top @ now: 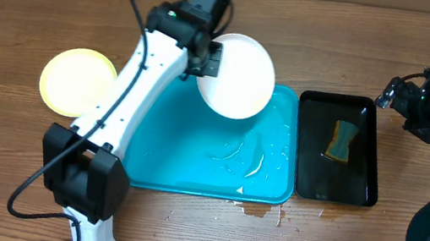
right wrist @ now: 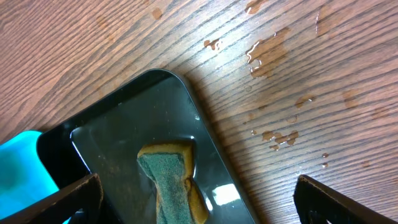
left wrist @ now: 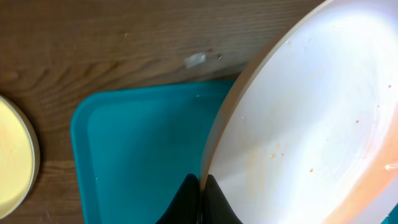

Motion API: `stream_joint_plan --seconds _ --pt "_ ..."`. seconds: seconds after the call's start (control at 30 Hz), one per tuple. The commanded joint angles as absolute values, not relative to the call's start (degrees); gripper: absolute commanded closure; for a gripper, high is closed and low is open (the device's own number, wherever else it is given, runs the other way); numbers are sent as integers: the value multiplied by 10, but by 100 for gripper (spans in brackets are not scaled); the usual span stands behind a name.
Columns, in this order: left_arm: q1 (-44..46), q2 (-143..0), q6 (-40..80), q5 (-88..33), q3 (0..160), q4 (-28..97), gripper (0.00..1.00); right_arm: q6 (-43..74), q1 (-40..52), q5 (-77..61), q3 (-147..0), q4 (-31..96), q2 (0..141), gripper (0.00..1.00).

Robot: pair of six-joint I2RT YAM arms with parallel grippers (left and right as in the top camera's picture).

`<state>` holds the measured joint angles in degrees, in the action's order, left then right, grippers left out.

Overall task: Clean dirty plates on tray and stack at the side
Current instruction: 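Lift the pink-white plate and tilt it over the black tray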

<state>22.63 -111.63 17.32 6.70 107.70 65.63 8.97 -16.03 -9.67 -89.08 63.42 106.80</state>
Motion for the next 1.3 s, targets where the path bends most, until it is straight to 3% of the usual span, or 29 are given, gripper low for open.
stream_joint_plan --seconds 0.0,0.23,0.83,1.27 --pt "269 -1117 185 108 1103 644 96 89 -159 -96 -896 631 1058 0" --pt "363 -1118 185 162 1104 577 96 89 -159 -96 -896 631 1058 0" --pt "579 -1119 110 501 1104 496 96 89 -159 -96 -896 631 1058 0" --pt "661 -1119 21 652 1104 447 96 89 -159 -96 -896 631 1058 0"
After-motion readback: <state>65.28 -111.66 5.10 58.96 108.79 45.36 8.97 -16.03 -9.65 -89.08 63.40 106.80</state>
